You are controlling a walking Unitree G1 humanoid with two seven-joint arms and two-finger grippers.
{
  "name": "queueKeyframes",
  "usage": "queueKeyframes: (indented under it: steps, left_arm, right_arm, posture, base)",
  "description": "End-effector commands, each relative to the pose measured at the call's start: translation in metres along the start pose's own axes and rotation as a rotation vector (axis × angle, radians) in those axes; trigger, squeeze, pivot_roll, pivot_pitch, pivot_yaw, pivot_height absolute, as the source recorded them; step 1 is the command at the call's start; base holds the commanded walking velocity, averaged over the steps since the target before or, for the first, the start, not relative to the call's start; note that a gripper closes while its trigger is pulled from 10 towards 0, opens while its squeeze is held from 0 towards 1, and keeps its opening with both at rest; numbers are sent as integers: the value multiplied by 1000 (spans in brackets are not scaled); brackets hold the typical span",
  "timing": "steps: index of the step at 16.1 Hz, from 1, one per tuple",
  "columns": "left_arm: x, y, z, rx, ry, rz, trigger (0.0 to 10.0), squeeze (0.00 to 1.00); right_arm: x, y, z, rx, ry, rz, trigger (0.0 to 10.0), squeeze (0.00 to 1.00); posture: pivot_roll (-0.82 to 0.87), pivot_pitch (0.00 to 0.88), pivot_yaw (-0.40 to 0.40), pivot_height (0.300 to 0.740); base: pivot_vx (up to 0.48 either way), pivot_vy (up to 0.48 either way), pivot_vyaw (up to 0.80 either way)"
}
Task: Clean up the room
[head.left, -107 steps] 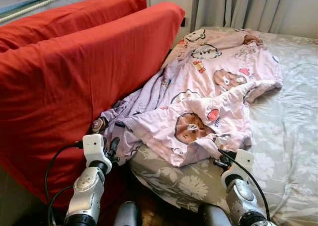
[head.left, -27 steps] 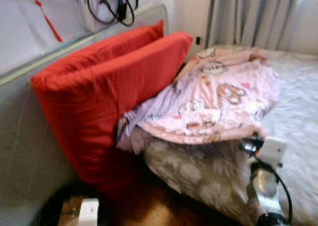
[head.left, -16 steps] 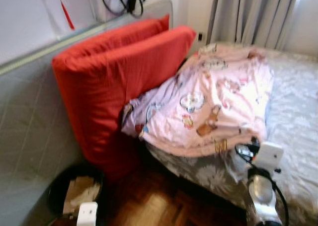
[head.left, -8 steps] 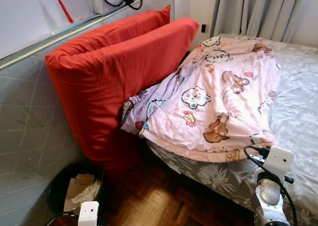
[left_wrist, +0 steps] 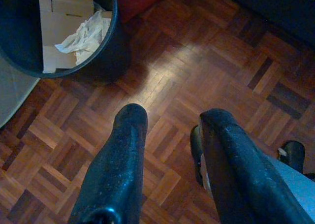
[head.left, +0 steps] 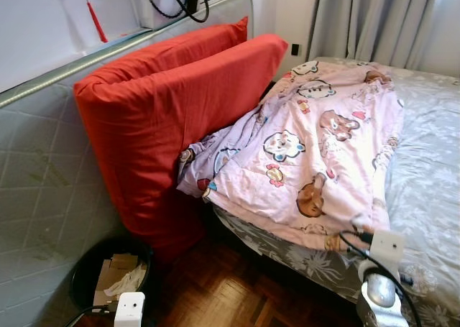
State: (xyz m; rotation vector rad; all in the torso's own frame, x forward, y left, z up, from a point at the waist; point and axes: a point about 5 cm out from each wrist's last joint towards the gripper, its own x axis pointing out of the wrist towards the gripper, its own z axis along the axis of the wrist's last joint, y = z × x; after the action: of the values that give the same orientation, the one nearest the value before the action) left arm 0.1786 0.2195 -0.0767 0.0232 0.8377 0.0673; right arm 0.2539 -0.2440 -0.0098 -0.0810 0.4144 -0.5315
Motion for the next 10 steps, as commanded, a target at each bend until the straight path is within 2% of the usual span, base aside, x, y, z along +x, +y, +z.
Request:
queueKeyframes:
  steps: [1, 3, 5, 10]
  left_arm:
    - [-1, 2, -5, 9, 23, -2, 10000, 0]
    - [-1, 0, -5, 15, 24, -7, 10000, 0]
    - [-1, 0, -5, 17, 23, -10, 10000, 0]
    - [-1, 0, -4, 23, 21, -13, 10000, 0]
  right_arm:
    - [-3, -3, -12, -6, 58, -5, 10000, 0]
    - [-5, -5, -21, -18, 107, -4, 10000, 0]
    - [-5, -12, -24, 0, 132, -53, 10000, 0]
    - [-2, -15, -21, 7, 130, -60, 10000, 0]
  posture:
    - [13, 0, 58, 740]
    - [16, 0, 59, 740]
    - [16, 0, 60, 740]
    - [15, 0, 60, 740]
  base:
    - [0, 0, 0]
    - [0, 0, 0]
    - [0, 0, 0]
    - [0, 0, 0]
